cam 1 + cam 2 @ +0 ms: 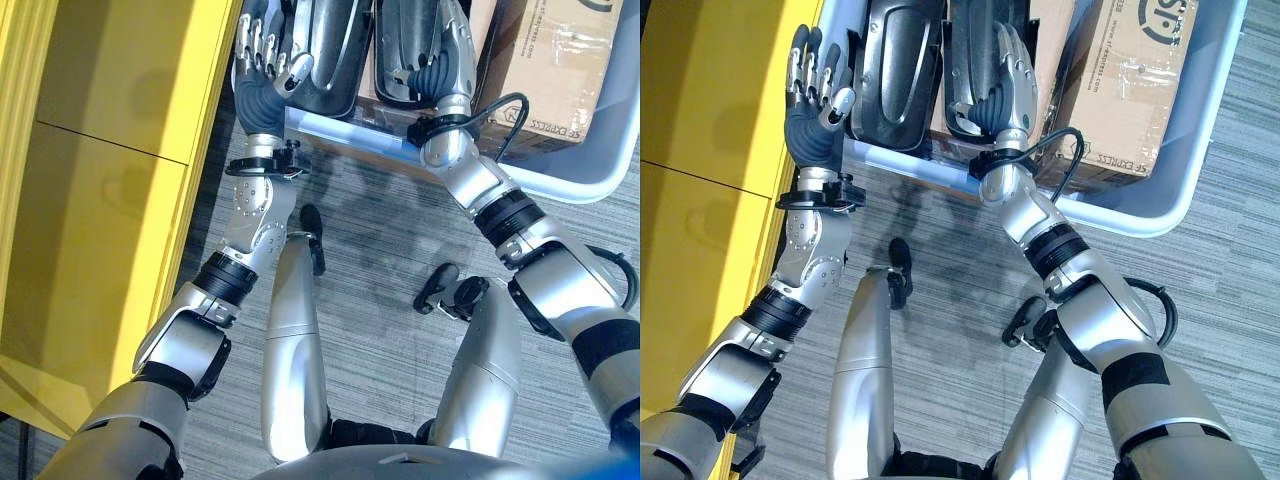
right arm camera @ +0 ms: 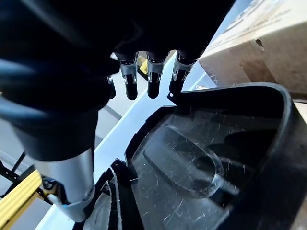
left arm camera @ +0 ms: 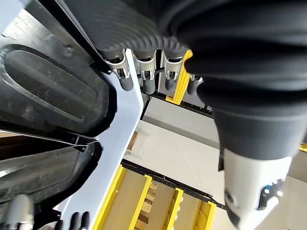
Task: Move parts from the plastic box to the shelf.
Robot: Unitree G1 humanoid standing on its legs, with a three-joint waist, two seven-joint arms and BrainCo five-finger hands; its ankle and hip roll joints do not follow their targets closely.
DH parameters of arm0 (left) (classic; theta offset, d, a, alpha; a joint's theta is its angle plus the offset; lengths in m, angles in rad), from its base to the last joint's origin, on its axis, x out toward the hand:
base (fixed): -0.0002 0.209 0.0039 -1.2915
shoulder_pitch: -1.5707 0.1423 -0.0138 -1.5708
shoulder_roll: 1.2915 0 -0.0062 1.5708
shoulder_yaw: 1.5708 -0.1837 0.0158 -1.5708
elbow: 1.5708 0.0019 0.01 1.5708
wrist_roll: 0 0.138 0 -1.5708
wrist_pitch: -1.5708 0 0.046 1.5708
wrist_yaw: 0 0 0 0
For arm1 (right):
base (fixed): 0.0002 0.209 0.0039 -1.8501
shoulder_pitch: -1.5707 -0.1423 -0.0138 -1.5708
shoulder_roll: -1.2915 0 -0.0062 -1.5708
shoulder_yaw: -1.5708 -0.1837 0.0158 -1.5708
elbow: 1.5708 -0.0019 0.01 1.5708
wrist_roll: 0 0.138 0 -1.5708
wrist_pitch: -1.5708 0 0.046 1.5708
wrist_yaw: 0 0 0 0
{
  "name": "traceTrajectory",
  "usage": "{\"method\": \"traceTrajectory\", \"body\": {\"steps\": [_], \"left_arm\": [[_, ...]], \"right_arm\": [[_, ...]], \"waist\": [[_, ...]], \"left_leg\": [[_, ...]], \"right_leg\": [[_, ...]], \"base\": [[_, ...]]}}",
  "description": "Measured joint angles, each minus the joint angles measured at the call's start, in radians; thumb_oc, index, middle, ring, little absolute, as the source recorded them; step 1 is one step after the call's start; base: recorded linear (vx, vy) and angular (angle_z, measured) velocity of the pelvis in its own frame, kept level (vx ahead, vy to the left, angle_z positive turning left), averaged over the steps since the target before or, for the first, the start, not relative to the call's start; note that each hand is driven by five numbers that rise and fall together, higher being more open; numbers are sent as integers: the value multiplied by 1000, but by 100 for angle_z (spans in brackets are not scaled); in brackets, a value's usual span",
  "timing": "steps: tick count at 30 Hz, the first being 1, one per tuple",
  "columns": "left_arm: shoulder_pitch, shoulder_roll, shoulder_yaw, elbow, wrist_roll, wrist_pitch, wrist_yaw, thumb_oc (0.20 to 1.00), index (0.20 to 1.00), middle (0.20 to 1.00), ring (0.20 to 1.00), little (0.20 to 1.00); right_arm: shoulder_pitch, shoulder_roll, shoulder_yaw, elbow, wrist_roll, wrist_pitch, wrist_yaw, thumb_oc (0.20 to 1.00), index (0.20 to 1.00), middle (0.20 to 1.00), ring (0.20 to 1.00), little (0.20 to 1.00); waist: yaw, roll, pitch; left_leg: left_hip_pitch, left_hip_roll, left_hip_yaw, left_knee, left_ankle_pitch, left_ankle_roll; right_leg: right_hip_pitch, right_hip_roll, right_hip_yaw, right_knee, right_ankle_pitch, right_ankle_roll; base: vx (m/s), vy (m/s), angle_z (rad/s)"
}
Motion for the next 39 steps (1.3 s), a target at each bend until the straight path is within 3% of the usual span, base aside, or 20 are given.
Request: {"method": "traceTrajectory", "body": {"steps": [10,13,20,27,34,39], "left_arm": [[0,-3,-5,0,-1,17,0,1000,1000,1000,1000,1000],[0,-3,-6,0,-1,17,3,1000,1000,1000,1000,1000],[-3,-53,-14,0,31,15,51,1000,1000,1000,1000,1000],[-8,-55,-13,0,40,15,66,1000,1000,1000,1000,1000],[-7,-56,-13,0,40,12,66,1000,1000,1000,1000,1000],[-7,-62,-13,0,42,12,66,1000,1000,1000,1000,1000]], "right_arm": [[6,7,-32,33,209,-15,-20,1000,1000,1000,1000,1000],[14,12,-49,48,210,-42,-122,1000,1000,1000,1000,1000],[26,14,-68,15,147,-65,-161,1000,1000,1000,1000,1000],[27,12,-61,-85,-72,-88,-186,1000,1000,1000,1000,1000],[59,13,-56,-57,69,-67,-219,1000,1000,1000,1000,1000],[58,40,-129,-4,177,-86,-238,1000,1000,1000,1000,1000]], "waist": [[-4,0,0],[-8,0,0],[-21,0,0],[-21,0,0],[-22,0,0],[-30,0,0]], "left_leg": [[-18,1,-7,22,0,0],[-18,0,-6,20,-6,9],[-18,4,9,-21,5,13],[-17,5,10,-13,5,12],[-16,6,12,-13,3,16],[-16,8,15,-15,0,17]], "right_leg": [[-6,-2,-5,9,-3,-6],[-6,-2,-3,7,-1,-4],[-12,14,-3,-49,30,4],[-12,14,-2,-42,29,3],[-12,15,3,-45,32,0],[-12,17,2,-51,35,5]], "base": [[2,2,1],[0,0,0],[-17,35,-5],[0,0,0],[0,0,0],[0,0,0]]}}
